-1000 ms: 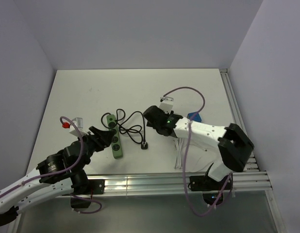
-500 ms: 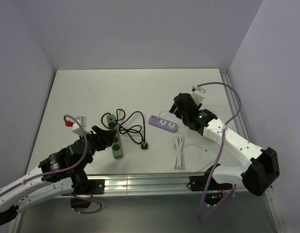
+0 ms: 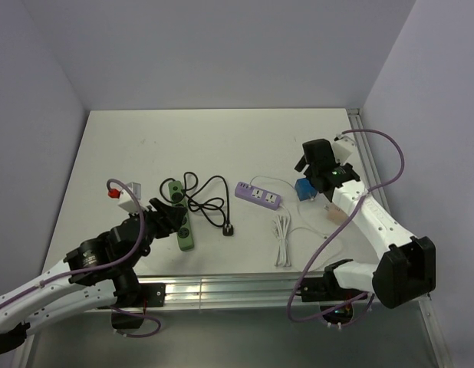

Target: Insert the plug

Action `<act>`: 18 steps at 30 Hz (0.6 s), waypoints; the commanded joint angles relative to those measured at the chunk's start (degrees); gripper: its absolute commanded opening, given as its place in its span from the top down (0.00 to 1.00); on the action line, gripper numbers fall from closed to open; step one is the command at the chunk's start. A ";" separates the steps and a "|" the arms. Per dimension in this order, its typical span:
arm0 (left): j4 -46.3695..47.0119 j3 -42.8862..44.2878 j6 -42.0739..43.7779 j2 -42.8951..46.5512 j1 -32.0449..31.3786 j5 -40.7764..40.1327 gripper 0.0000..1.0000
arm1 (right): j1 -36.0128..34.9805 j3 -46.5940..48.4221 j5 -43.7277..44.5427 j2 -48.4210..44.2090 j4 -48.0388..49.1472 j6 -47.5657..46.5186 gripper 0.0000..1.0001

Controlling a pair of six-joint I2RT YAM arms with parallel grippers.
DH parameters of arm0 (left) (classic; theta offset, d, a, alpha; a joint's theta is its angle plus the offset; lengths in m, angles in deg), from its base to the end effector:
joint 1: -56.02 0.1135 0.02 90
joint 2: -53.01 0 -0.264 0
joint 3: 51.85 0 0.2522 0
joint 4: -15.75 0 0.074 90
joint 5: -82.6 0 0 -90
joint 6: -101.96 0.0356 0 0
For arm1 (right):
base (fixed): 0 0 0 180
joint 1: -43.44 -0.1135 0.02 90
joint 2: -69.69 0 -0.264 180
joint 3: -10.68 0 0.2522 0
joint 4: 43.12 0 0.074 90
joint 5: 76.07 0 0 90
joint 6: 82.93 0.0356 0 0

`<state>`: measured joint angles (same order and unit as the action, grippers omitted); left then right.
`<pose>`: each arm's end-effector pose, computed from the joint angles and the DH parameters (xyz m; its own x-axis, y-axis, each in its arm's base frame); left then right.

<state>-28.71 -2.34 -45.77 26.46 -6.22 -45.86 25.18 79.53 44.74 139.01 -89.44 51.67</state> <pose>0.0712 -0.0878 0.2925 -0.4491 -0.5682 -0.6895 0.0817 0.7424 -0.6650 0.2437 0.0612 0.2822 -0.4479 0.4872 -0.7496 0.5315 0.8193 0.2149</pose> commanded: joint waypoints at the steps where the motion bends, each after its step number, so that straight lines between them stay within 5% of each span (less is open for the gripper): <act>1: 1.08 2.49 1.04 -1.75 -0.16 1.71 0.40 | 1.82 -0.33 0.93 2.04 -0.58 -3.98 0.07; 10: -4.89 4.59 -3.42 -8.87 -0.16 4.18 0.39 | 1.92 -5.69 -12.52 -1.64 8.73 -8.91 0.12; 18: -10.78 1.69 -13.62 -10.71 -0.16 1.28 0.38 | 1.30 -2.45 -10.68 -0.93 5.22 -11.55 0.14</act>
<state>-36.10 -0.49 -53.92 17.02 -6.22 -43.11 27.10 74.29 34.40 139.34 -85.00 42.90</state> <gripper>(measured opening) 0.626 0.866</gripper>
